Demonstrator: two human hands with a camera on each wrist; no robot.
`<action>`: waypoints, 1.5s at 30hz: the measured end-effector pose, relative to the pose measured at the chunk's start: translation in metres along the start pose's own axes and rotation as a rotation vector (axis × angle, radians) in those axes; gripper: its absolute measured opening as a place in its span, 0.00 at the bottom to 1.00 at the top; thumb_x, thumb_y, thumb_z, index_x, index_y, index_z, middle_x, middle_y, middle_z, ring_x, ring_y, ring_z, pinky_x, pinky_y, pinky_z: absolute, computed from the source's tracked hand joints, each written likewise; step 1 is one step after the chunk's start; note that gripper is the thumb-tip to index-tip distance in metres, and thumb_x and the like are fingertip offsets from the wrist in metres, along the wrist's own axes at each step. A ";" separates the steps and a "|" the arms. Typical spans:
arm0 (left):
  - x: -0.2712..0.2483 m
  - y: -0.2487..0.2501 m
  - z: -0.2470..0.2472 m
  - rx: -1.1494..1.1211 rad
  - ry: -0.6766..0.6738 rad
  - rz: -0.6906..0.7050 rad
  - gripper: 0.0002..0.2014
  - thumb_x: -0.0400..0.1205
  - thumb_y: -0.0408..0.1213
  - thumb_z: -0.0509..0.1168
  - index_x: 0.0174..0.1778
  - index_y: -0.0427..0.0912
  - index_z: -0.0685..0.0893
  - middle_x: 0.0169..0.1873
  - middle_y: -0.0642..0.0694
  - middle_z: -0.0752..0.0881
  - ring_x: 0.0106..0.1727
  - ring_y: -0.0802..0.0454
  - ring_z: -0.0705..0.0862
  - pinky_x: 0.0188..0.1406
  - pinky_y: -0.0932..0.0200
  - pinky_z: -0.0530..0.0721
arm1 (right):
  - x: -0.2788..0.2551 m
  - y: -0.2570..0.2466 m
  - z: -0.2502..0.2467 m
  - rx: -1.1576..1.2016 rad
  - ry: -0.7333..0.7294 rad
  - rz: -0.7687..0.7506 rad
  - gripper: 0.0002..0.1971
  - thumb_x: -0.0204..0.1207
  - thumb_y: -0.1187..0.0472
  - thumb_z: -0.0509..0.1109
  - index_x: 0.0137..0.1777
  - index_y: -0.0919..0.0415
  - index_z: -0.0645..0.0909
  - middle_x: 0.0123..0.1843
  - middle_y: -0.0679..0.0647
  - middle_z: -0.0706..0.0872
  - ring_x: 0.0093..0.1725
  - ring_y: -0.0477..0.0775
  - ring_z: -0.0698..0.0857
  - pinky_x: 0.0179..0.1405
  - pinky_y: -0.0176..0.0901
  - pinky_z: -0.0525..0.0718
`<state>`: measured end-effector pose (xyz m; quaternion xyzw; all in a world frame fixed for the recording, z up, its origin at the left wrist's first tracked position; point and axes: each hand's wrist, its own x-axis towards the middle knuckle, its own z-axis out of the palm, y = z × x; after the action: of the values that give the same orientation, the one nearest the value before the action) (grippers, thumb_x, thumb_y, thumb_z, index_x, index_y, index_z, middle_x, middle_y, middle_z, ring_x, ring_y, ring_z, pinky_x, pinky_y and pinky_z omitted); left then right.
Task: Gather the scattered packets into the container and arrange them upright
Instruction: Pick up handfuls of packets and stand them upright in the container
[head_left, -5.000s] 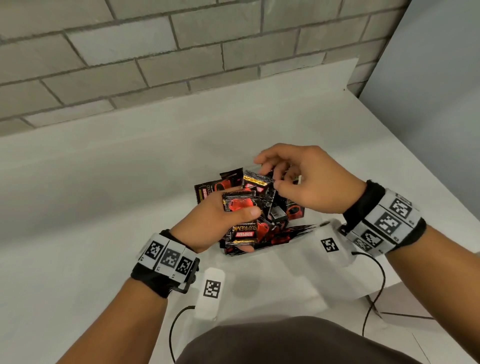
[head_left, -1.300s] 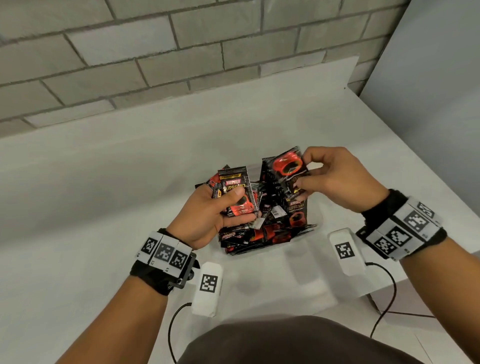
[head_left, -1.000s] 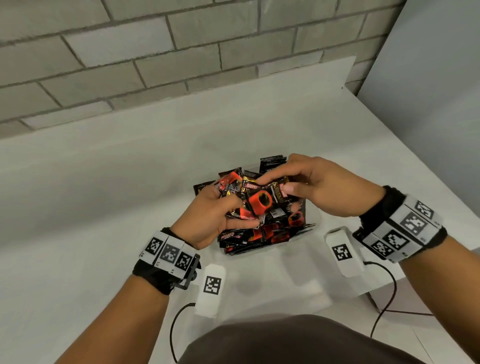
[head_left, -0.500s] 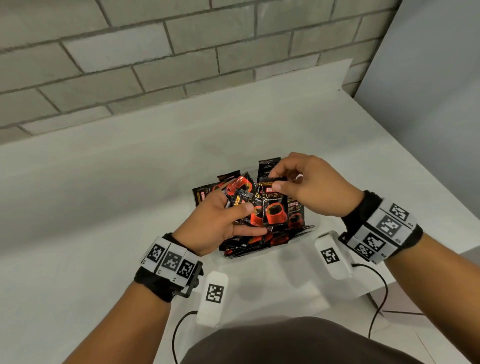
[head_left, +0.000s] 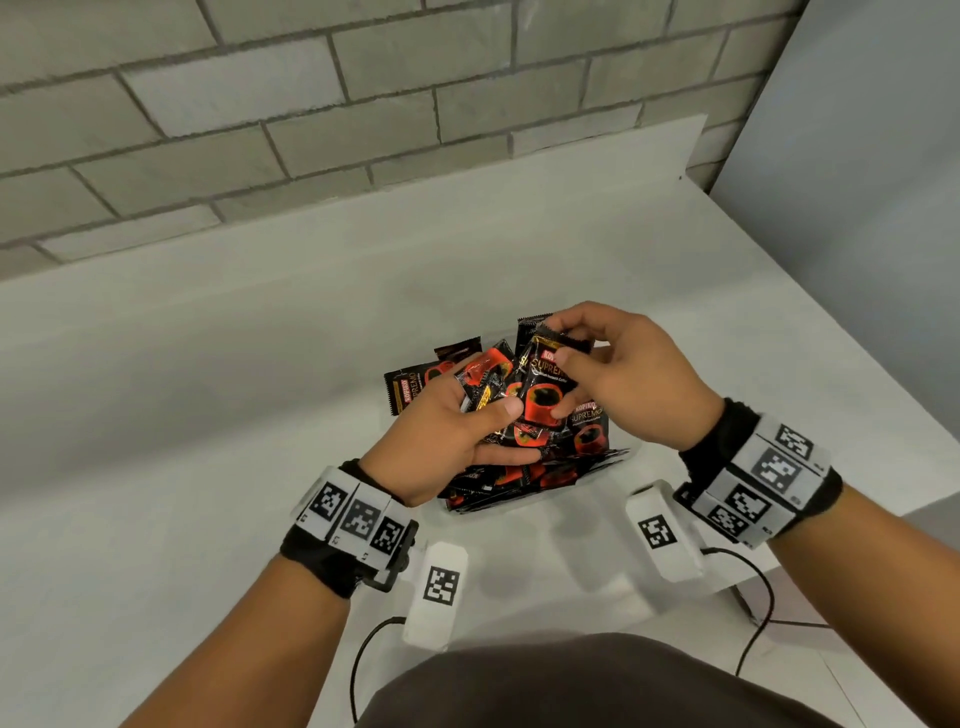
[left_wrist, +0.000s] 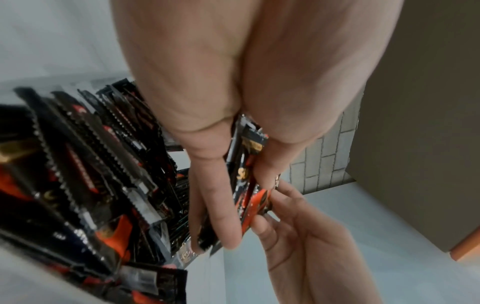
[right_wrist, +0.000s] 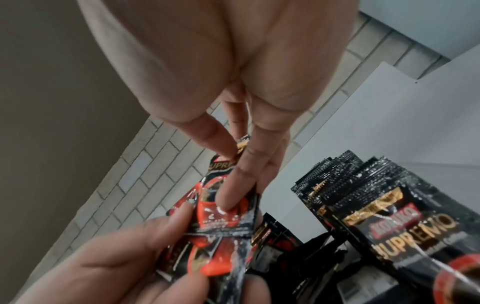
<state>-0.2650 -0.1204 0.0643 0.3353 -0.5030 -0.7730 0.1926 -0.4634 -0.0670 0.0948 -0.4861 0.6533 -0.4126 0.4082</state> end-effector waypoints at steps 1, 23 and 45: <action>0.001 -0.001 0.001 -0.002 0.006 0.004 0.17 0.90 0.27 0.62 0.75 0.37 0.78 0.65 0.38 0.89 0.66 0.39 0.89 0.57 0.42 0.91 | 0.000 0.001 0.002 -0.022 -0.014 -0.022 0.16 0.83 0.69 0.68 0.65 0.51 0.82 0.54 0.49 0.86 0.33 0.57 0.93 0.32 0.42 0.87; 0.003 -0.005 -0.006 -0.056 0.028 0.014 0.21 0.87 0.23 0.63 0.78 0.31 0.74 0.67 0.31 0.87 0.65 0.34 0.89 0.61 0.39 0.90 | 0.003 0.011 0.004 -0.217 -0.074 -0.157 0.17 0.83 0.63 0.68 0.67 0.45 0.74 0.50 0.46 0.86 0.32 0.40 0.83 0.37 0.41 0.83; 0.001 -0.009 -0.030 -0.087 0.146 -0.007 0.21 0.87 0.23 0.64 0.77 0.32 0.76 0.66 0.33 0.88 0.66 0.36 0.89 0.59 0.41 0.91 | 0.011 0.043 -0.022 -0.894 -0.314 -0.134 0.21 0.78 0.65 0.69 0.66 0.40 0.77 0.47 0.47 0.75 0.40 0.44 0.77 0.45 0.46 0.79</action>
<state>-0.2433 -0.1364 0.0473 0.3839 -0.4525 -0.7681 0.2406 -0.4984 -0.0665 0.0605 -0.7115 0.6645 -0.0380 0.2254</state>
